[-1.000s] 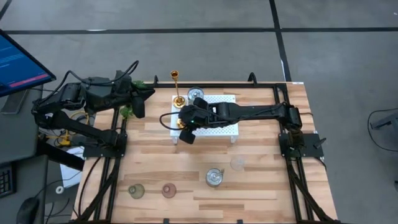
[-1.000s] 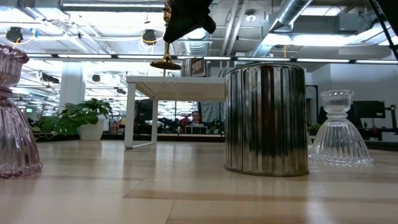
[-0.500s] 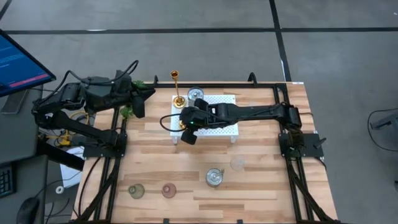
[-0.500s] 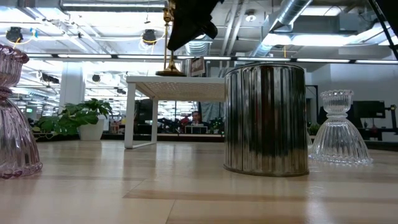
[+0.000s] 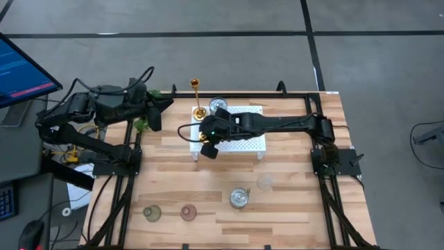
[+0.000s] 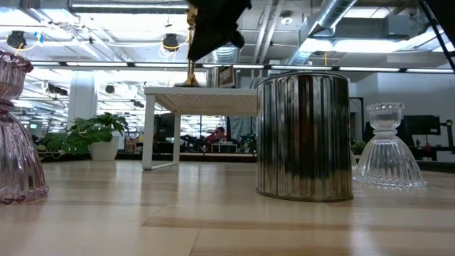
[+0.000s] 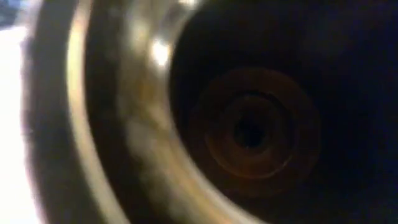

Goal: Pick & Place candle stick holders
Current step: Put the gold candle holder on the shelf

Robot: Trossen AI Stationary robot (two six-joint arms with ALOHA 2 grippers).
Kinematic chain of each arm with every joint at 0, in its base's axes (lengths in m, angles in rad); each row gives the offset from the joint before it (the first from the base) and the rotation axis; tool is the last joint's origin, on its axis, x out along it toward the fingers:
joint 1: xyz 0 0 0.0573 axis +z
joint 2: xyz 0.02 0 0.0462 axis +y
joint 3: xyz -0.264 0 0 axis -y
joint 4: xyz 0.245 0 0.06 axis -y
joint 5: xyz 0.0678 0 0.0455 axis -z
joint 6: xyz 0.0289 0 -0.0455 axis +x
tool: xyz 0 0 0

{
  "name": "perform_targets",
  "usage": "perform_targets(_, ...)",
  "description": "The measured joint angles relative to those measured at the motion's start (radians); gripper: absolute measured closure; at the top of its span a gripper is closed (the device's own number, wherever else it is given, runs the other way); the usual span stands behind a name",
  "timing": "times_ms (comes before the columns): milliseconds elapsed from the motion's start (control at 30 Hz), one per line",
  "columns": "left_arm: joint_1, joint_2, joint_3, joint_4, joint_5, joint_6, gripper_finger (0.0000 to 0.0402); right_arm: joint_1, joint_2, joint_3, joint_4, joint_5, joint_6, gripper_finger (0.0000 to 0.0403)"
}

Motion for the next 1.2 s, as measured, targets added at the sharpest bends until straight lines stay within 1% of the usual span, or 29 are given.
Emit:
perform_targets(367, 0.0, 0.0, 0.0, 0.009, 0.0, 0.002, 0.0364, 0.01, 0.022, 0.002, 0.019, -0.002, -0.016, 0.0391)
perform_targets(900, 0.0, 0.0, 0.0, 0.014, 0.0, 0.004, 0.0364, 0.002, 0.025, 0.012, 0.049, -0.009, -0.062, 0.033)
perform_targets(1033, 0.0, 0.0, 0.0, 0.014, 0.0, 0.004, 0.0364, 0.002, 0.025, 0.012, 0.09, -0.009, -0.088, 0.0305)
perform_targets(1200, 0.0, 0.0, 0.0, 0.014, 0.0, 0.004, 0.0364, 0.001, 0.025, 0.013, 0.119, -0.01, -0.111, 0.0252)
